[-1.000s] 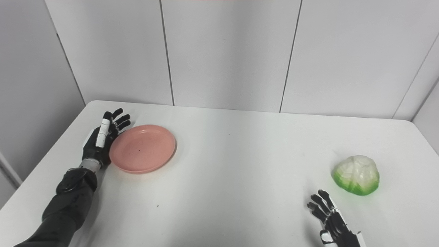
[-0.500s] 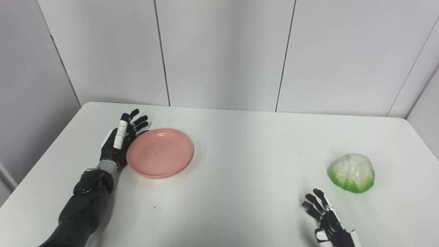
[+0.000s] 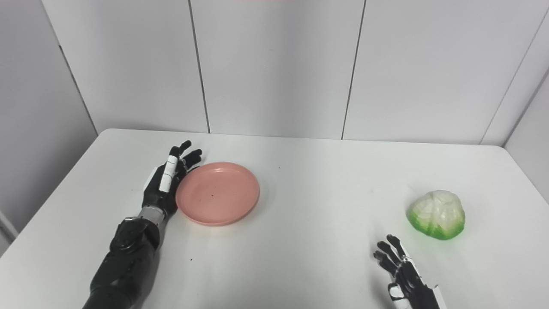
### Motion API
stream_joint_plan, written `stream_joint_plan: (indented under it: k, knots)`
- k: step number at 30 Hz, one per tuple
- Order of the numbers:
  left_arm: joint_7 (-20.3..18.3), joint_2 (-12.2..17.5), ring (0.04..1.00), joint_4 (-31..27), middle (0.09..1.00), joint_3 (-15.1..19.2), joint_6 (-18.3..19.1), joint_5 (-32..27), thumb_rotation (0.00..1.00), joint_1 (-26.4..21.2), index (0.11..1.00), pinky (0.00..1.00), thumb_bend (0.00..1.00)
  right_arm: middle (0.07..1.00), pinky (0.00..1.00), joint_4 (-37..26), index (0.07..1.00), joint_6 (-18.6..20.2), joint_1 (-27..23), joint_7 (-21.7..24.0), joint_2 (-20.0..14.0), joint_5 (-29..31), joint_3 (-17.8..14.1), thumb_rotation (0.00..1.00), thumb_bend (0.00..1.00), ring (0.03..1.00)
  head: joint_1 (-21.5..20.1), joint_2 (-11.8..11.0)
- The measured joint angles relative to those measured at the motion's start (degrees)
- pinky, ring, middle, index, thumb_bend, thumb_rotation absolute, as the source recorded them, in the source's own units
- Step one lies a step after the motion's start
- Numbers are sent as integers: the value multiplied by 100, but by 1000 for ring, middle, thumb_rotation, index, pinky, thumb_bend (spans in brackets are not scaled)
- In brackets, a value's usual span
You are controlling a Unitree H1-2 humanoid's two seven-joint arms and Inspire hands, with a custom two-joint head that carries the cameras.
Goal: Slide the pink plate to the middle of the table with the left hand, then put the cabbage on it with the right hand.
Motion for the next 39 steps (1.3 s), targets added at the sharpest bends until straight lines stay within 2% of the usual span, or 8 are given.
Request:
stream_joint_plan:
  k: [5, 9, 12, 16, 20, 31, 36, 39]
  knots:
    - [-44, -52, 922, -51, 857, -161, 23, 87, 882, 17, 911, 875, 878, 886, 890, -68, 931, 84, 7, -9, 9, -79, 61, 920, 883, 859, -237, 62]
    - [-42, -92, 902, -251, 852, -267, 140, 140, 858, 103, 889, 841, 883, 885, 887, -171, 924, 274, 12, -32, 80, -128, 111, 909, 877, 853, -448, 123]
    - [-10, -169, 902, -437, 853, -361, 205, 238, 856, 190, 893, 865, 878, 885, 884, -221, 922, 371, 12, -59, 165, -161, 146, 911, 876, 850, -562, 158]
    - [209, -290, 912, -657, 865, -403, 310, 376, 866, 276, 901, 929, 888, 890, 888, -339, 927, 552, 19, -96, 290, -267, 226, 919, 865, 854, -721, 184]
    - [389, -403, 921, -872, 891, -430, 329, 495, 863, 404, 922, 954, 954, 889, 887, -373, 930, 625, 16, -158, 351, -393, 261, 931, 859, 853, -799, 193]
    - [1161, -830, 888, -1511, 898, -687, 288, 1217, 939, 786, 939, 883, 904, 886, 871, -421, 935, 680, 2, -262, 453, -590, 358, 925, 858, 850, -1090, 316]
    - [1206, -1072, 895, -1721, 903, -731, 403, 1225, 934, 909, 939, 852, 918, 890, 877, -423, 942, 693, -21, -269, 466, -629, 447, 938, 864, 853, -1248, 378]
    - [1206, -1138, 893, -1745, 892, -684, 441, 1143, 925, 920, 930, 873, 935, 891, 875, -423, 943, 695, -43, -269, 473, -639, 502, 931, 866, 850, -1397, 413]
